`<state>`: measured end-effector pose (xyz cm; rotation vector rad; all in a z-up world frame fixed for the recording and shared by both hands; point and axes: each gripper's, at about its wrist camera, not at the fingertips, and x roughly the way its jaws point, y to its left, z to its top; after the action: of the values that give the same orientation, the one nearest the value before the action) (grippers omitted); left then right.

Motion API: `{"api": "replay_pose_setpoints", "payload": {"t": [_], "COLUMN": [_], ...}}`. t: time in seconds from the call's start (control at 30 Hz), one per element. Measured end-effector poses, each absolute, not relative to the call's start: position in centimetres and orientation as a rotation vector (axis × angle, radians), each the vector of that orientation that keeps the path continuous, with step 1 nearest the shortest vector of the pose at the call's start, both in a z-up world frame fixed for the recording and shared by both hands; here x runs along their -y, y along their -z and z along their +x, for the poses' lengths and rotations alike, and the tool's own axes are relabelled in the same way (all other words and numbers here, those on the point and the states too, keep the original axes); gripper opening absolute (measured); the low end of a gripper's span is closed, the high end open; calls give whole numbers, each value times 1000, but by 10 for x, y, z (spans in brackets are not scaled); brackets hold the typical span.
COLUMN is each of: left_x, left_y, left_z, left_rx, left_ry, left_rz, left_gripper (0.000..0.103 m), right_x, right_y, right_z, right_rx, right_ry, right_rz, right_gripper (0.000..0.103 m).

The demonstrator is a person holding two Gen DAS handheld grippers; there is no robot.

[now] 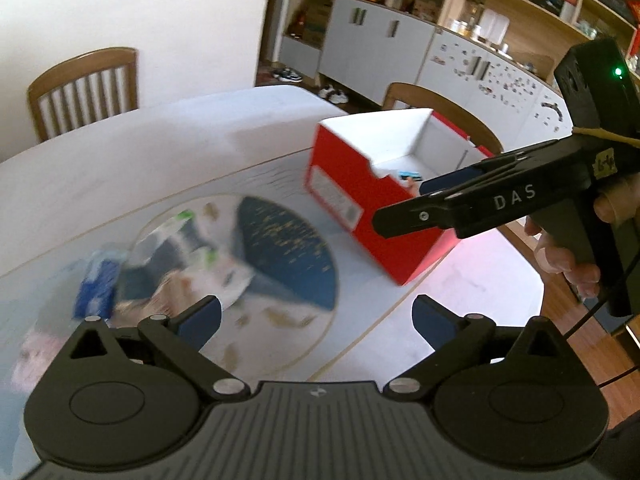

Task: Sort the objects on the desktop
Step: 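Move both tools back from the red box to the snacks on the table, then grasp the orange squishy toy with the left tool while the right tool grasps the black snack packet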

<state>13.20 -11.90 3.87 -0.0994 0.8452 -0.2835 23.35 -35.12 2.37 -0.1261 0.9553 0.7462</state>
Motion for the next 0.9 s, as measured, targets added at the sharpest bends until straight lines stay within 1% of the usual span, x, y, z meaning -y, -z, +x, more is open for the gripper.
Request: {"api": "replay_pose_setpoints", "payload": {"t": [0.47, 0.9], "left_x": [34, -3], "left_y": [-18, 8], "left_z": [68, 43], "left_rx": [-859, -890], "left_ry": [231, 240], "left_rz": [-121, -77], "left_gripper": [103, 103], "right_x": [285, 240], "right_y": [-10, 10], "right_z": [193, 168], "right_rx": [-980, -1022], "right_ry": [-799, -830], "right_rz": [-154, -185], "right_gripper": [91, 91]}}
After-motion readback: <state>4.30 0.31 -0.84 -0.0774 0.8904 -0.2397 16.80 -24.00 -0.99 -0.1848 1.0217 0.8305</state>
